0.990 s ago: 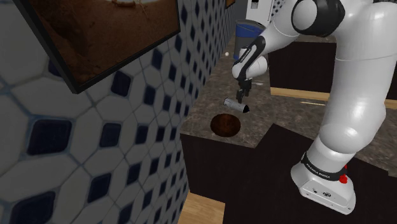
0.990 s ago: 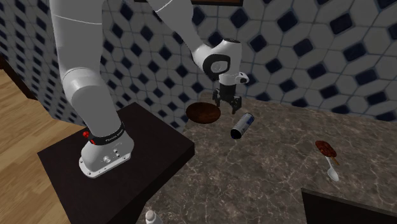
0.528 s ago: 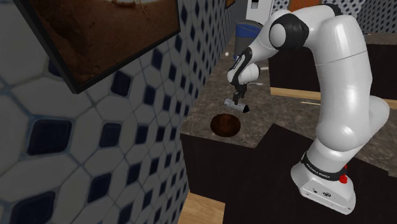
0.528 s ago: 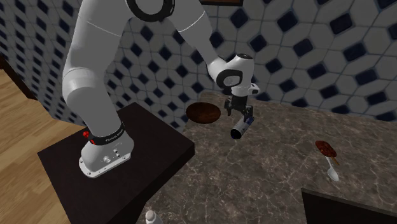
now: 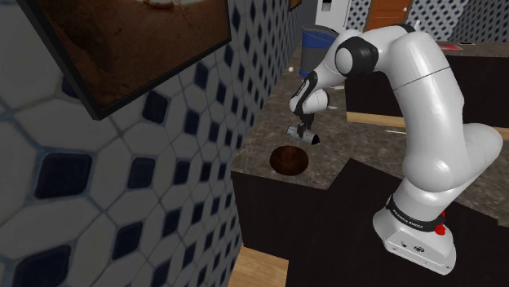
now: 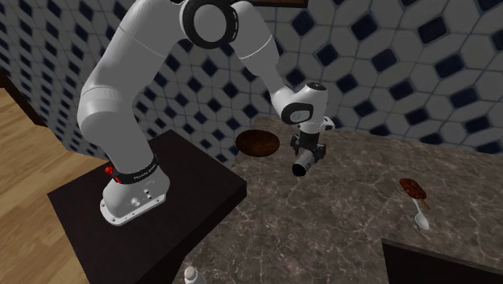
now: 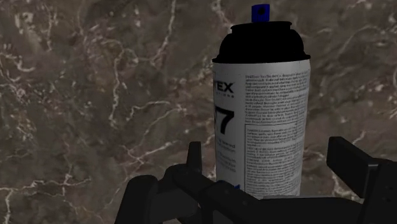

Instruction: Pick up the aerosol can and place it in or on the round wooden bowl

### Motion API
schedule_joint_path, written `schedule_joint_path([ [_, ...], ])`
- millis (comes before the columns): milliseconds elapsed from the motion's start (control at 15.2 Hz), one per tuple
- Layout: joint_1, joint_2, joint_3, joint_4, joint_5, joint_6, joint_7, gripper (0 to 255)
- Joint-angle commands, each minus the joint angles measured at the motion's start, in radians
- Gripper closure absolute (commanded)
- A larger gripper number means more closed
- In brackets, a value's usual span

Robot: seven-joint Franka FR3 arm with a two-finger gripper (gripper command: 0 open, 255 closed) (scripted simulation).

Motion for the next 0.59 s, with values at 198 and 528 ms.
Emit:
schedule_joint_path([
  [198,-0.008,0.045,0.009,0.023,0.006,0.023,-0.003,0],
  [528,-0.008,0.045,0.009,0.023,0.006,0.023,-0.003,0],
])
